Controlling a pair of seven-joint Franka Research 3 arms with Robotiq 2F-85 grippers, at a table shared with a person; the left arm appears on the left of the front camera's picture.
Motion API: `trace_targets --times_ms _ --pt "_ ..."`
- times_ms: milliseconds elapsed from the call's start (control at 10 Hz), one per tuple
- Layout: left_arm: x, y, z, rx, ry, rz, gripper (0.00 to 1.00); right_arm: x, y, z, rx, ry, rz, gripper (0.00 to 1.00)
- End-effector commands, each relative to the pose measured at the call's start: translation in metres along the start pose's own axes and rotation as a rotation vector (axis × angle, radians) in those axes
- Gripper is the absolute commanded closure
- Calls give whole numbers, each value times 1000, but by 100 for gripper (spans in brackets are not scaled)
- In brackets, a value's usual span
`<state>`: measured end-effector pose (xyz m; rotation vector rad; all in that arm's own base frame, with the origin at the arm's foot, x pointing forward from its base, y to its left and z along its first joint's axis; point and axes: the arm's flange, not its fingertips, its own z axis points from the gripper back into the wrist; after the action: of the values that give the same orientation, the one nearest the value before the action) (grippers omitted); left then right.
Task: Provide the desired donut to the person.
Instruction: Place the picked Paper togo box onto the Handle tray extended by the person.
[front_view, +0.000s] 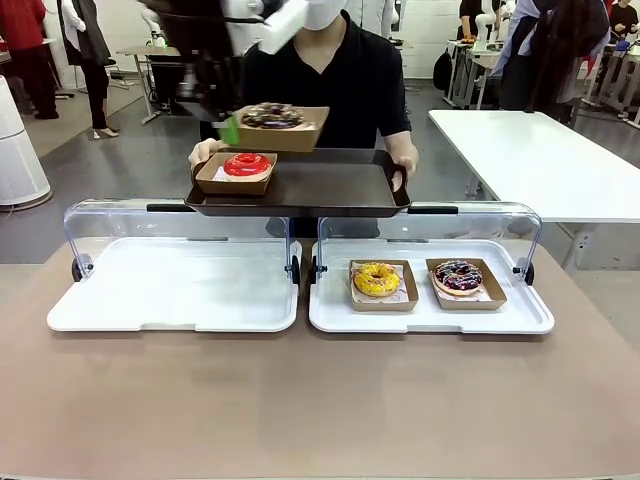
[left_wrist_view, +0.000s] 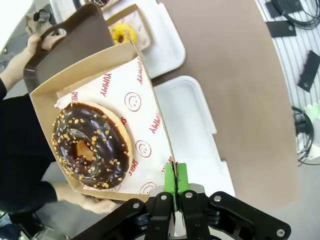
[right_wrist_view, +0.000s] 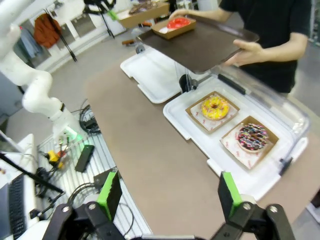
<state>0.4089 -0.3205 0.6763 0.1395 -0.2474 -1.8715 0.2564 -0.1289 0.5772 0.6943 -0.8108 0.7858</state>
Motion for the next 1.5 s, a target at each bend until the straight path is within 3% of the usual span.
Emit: trace_targets --times_ms 0,200,500,1400 --pt "26 57 -13 -19 56 23 98 -1 -1 0 9 -9 4 0" --pt "37 95 -35 -23 66 77 98 -1 -1 0 9 -9 4 0" --pt "21 143 -72 -54 88 165 98 -1 -1 0 9 -9 4 0" --pt "-12 161 -148 -137 -18 97 98 -1 -1 0 9 -9 4 0"
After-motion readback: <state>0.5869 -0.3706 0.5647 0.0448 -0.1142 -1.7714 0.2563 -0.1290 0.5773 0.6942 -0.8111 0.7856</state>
